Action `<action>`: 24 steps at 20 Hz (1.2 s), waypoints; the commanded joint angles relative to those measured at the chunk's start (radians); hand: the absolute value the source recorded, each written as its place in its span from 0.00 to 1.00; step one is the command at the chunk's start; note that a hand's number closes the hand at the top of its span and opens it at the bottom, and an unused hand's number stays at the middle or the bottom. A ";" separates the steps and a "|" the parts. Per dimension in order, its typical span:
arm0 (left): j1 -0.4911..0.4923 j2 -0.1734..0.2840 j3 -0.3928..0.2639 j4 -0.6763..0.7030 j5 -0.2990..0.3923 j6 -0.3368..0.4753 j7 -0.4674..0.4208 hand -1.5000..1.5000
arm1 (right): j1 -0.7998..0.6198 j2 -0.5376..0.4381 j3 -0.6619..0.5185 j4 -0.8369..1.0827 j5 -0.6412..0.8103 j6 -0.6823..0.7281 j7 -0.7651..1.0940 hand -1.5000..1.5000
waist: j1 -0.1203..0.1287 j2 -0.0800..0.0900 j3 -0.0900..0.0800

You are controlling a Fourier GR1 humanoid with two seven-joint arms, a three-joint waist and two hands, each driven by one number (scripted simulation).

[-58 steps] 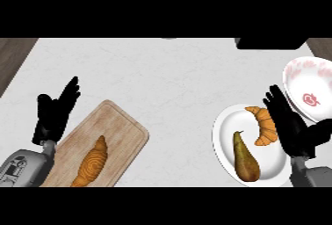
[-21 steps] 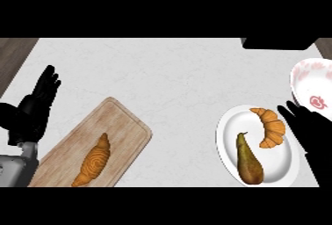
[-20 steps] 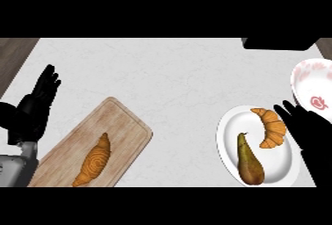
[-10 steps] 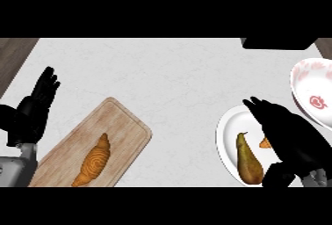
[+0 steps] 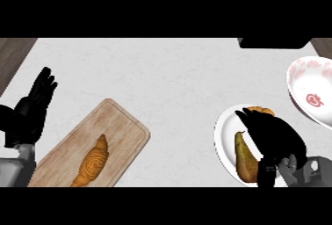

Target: Pick the pear from the plate and place it in the bowl

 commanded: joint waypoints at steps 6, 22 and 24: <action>0.026 -0.003 0.018 -0.087 -0.009 -0.020 0.054 0.50 | -0.062 0.124 0.090 0.047 0.218 0.079 0.118 0.00 | -0.002 -0.003 0.001; 0.038 -0.075 0.068 -0.065 -0.102 -0.045 0.032 0.50 | 0.095 0.256 -0.008 0.248 0.453 0.055 -0.095 0.00 | -0.008 -0.001 0.002; 0.061 -0.081 0.092 -0.095 -0.084 -0.072 0.041 0.50 | 0.162 0.241 -0.029 0.126 0.473 0.086 -0.064 0.00 | -0.011 -0.002 0.002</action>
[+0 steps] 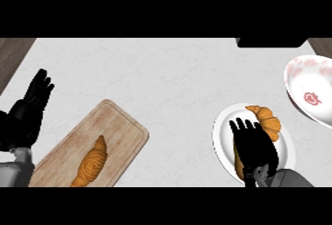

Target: Pick the pear from the plate and place it in the bowl

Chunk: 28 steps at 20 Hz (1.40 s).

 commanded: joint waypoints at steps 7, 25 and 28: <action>0.003 -0.082 0.007 0.025 -0.082 0.007 -0.020 0.50 | -0.051 0.096 -0.106 0.139 0.123 0.061 -0.048 0.00 | 0.001 0.001 0.000; 0.003 -0.081 0.056 -0.023 -0.074 -0.079 0.027 0.50 | -0.103 0.206 -0.317 0.431 0.198 -0.199 -0.246 1.00 | 0.016 0.003 0.001; -0.046 -0.069 0.059 -0.004 -0.076 -0.084 0.021 0.50 | -0.202 0.274 -0.535 0.517 0.117 -0.287 -0.113 1.00 | 0.038 0.020 0.004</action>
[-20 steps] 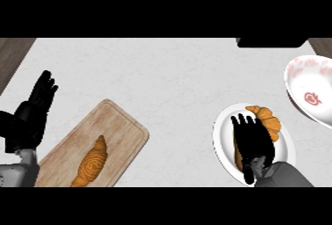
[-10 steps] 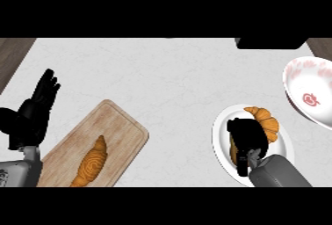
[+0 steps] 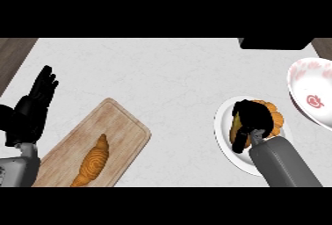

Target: Pick the pear from the plate and place it in the bowl

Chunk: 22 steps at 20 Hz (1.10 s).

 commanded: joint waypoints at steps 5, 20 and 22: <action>-0.024 0.001 -0.001 0.031 0.005 -0.028 -0.029 0.50 | -0.312 0.054 -0.309 0.310 -0.005 -0.253 0.185 1.00 | 0.030 0.019 0.007; 0.042 0.003 0.021 -0.045 0.003 -0.016 0.027 0.50 | -0.640 -0.072 -0.286 0.268 0.321 -0.437 0.427 1.00 | -0.004 -0.003 0.006; -0.022 0.014 0.023 -0.038 -0.006 -0.013 0.080 0.50 | -0.621 -0.119 -0.319 0.224 0.305 -0.394 0.396 1.00 | -0.020 -0.003 0.006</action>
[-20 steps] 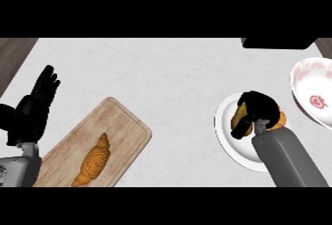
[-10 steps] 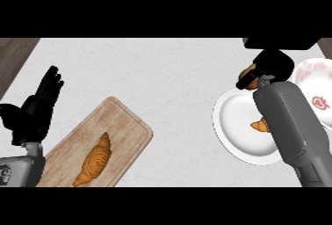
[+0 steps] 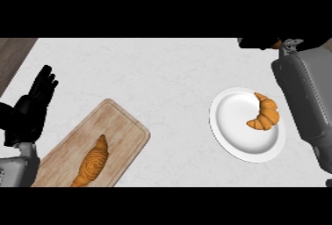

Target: Pick the pear from the plate and place it in the bowl

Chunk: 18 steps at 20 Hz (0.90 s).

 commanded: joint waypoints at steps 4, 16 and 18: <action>0.038 -0.010 0.025 0.025 0.007 -0.021 -0.057 0.50 | 0.034 -0.082 -0.088 -0.132 0.000 0.011 0.029 1.00 | -0.016 -0.002 0.000; 0.006 -0.033 0.004 -0.027 -0.024 -0.015 0.021 0.50 | 0.176 -0.184 -0.318 0.130 -0.164 -0.290 -0.317 1.00 | 0.001 0.005 0.002; 0.013 -0.037 0.016 0.003 -0.023 -0.028 -0.017 0.50 | 0.208 -0.199 -0.331 0.098 -0.198 -0.281 -0.356 1.00 | -0.006 0.003 0.001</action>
